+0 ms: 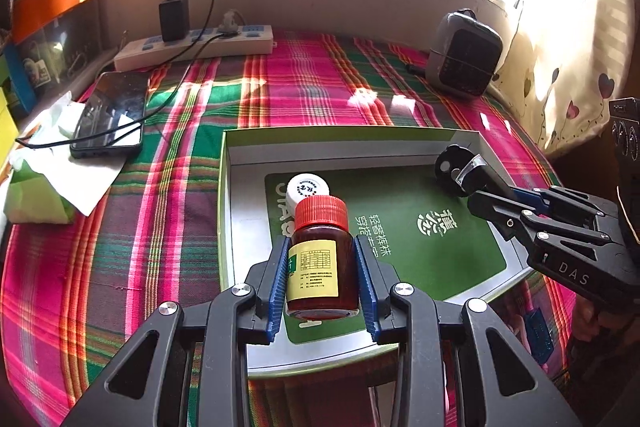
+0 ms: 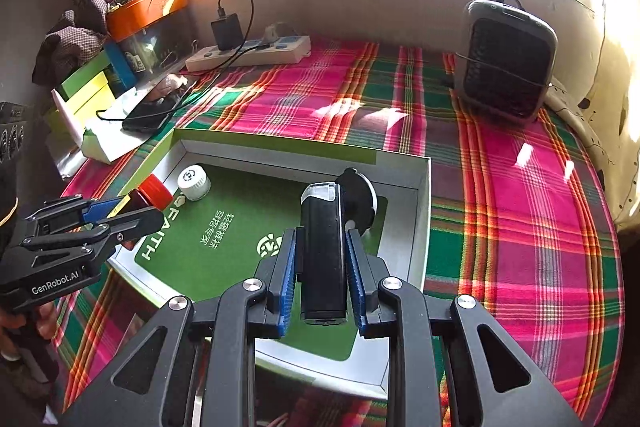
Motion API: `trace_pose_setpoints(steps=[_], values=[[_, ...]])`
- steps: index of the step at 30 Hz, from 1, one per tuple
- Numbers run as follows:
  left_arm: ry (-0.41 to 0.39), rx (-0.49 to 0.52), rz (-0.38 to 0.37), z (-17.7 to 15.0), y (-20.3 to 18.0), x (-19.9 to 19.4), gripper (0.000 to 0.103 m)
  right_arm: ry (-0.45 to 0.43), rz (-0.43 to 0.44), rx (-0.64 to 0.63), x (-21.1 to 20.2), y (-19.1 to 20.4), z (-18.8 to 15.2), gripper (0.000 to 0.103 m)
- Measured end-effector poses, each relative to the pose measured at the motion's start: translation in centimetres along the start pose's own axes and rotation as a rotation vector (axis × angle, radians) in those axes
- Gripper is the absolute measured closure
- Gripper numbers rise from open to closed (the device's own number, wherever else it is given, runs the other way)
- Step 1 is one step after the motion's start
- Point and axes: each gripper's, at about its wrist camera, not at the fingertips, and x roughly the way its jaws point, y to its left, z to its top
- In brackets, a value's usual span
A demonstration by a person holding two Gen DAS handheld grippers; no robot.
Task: Organize rigid objects
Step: 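Carry the black device and brown bottle into the green box with both tools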
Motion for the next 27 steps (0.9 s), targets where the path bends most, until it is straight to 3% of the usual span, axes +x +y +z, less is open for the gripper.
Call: trace_pose_setpoints(steps=[11,27], values=[[0.014,0.010,0.015,0.1,-0.2,1.2,0.072,0.034,0.017,-0.020,2.0,0.1,0.1,0.078],[0.000,0.049,0.056,0.0,-0.9,1.6,0.072,0.020,-0.083,-0.063,2.7,-0.1,-0.1,0.078]])
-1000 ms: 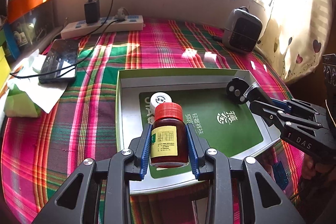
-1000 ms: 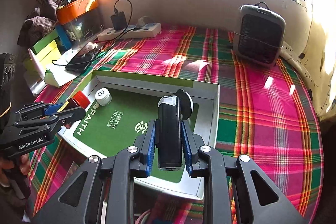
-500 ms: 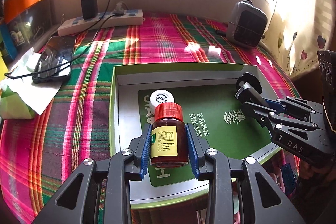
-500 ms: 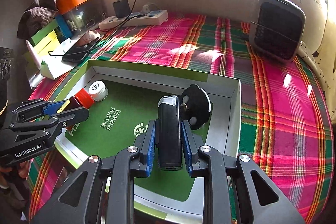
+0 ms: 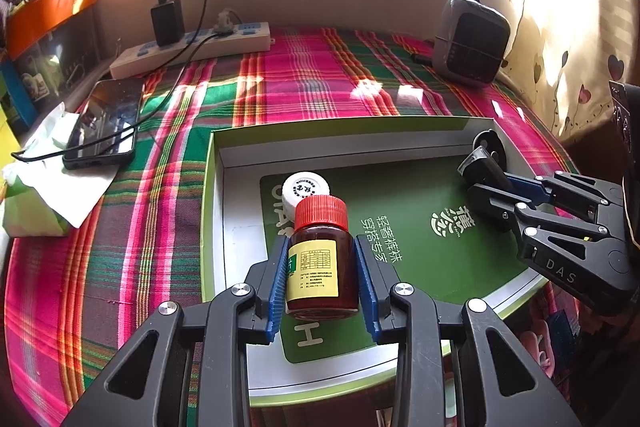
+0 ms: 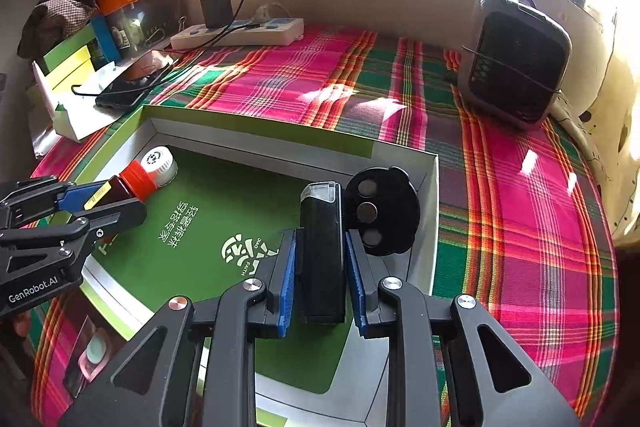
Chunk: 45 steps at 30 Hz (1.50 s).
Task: Organize rigid objects
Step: 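Carry the black device and brown bottle into the green box with both tools, then release the black device with the right tool while the left tool lowers the bottle into the box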
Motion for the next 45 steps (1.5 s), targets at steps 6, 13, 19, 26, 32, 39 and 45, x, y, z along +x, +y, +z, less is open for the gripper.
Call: trace_pose_setpoints(steps=[6,13,19,26,32,39,45], values=[[-0.001,0.004,0.010,-0.1,-0.2,0.1,0.072,-0.008,-0.024,-0.012,0.0,0.1,-0.2,0.078],[-0.002,0.013,0.022,-0.2,-0.2,0.2,0.072,-0.016,-0.024,-0.006,-0.1,0.0,-0.2,0.078],[-0.001,0.009,0.021,-0.1,-0.3,0.1,0.072,-0.019,-0.017,0.003,-0.2,-0.1,-0.2,0.078],[-0.004,0.002,0.010,-0.2,-0.3,-0.1,0.068,-0.030,0.010,0.017,-0.4,-0.1,-0.3,0.069],[-0.007,-0.002,0.011,-0.2,-0.2,-0.3,0.064,-0.039,0.018,0.023,-0.6,0.0,-0.4,0.064],[-0.007,-0.004,0.009,-0.4,-0.4,-0.7,0.062,-0.055,0.017,0.031,-1.2,0.0,-0.5,0.063],[-0.016,-0.004,0.004,-0.5,-0.7,-1.3,0.061,-0.073,0.018,0.031,-1.8,0.2,-0.7,0.052]])
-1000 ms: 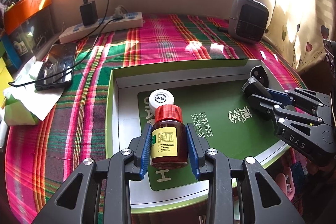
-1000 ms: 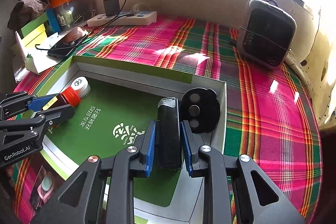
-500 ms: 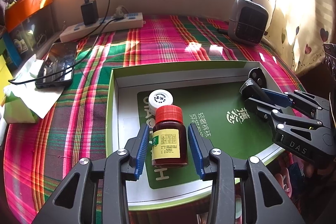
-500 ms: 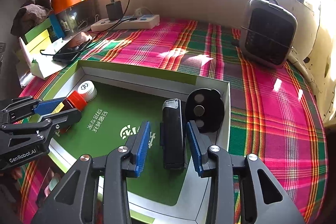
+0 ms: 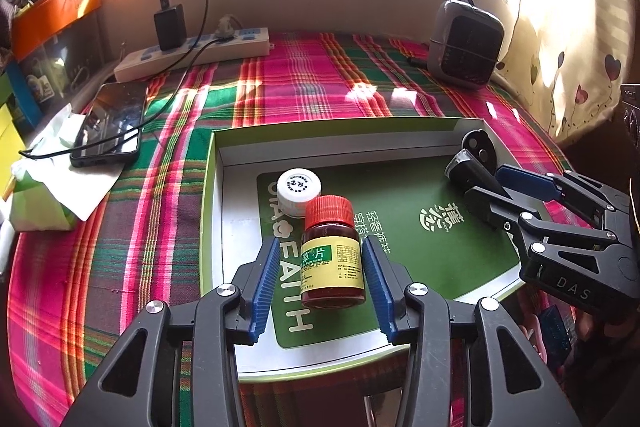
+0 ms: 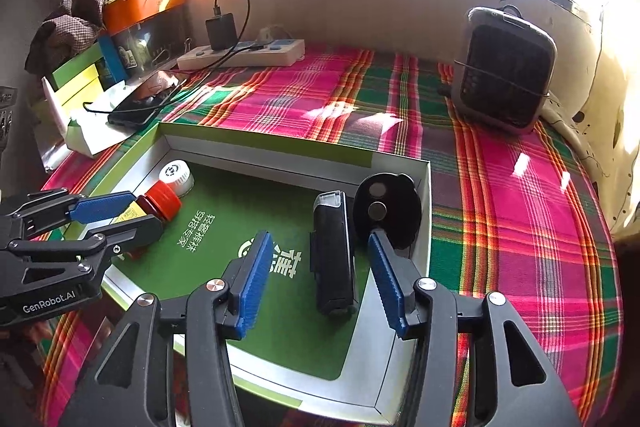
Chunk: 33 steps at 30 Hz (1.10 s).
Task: Organize rigid objects
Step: 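Release the black device with the right tool while the left tool lowers the bottle into the box, then withdraw both tools from the box toward the loose items on the table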
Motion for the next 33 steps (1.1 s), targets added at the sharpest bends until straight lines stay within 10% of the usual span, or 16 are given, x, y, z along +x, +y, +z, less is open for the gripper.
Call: trace_pose_setpoints(steps=[33], values=[[-0.078,-0.006,-0.061,-4.3,-1.5,-7.0,0.060,-0.078,-0.014,0.101,-7.7,-0.4,-4.9,0.052]])
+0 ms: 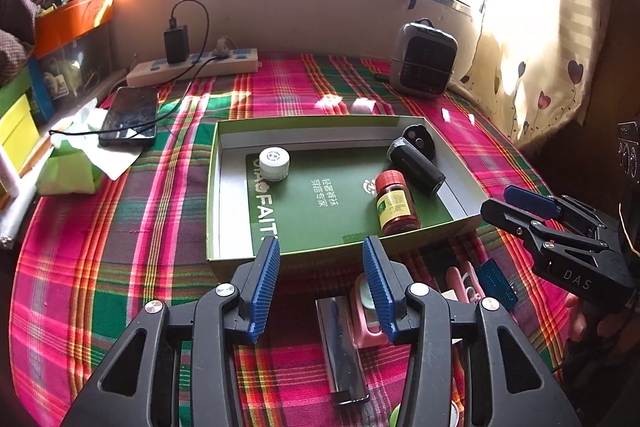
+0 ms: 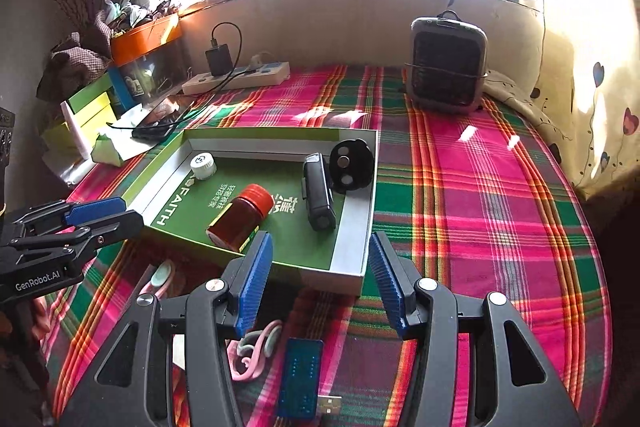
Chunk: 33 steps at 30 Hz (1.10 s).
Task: Organize rigid objects
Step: 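Withdraw both tools from the box toward the loose items on the table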
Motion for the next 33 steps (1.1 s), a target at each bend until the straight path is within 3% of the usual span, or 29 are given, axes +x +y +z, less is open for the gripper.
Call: trace_pose_setpoints(steps=[19,33], values=[[0.017,-0.016,-0.084,-4.6,-0.2,-2.6,0.060,0.053,-0.022,0.033,-2.9,-0.3,-4.8,0.052],[0.025,-0.031,-0.128,-6.6,-0.6,-3.8,0.060,0.119,-0.029,-0.023,-1.9,1.3,-6.1,0.052]])
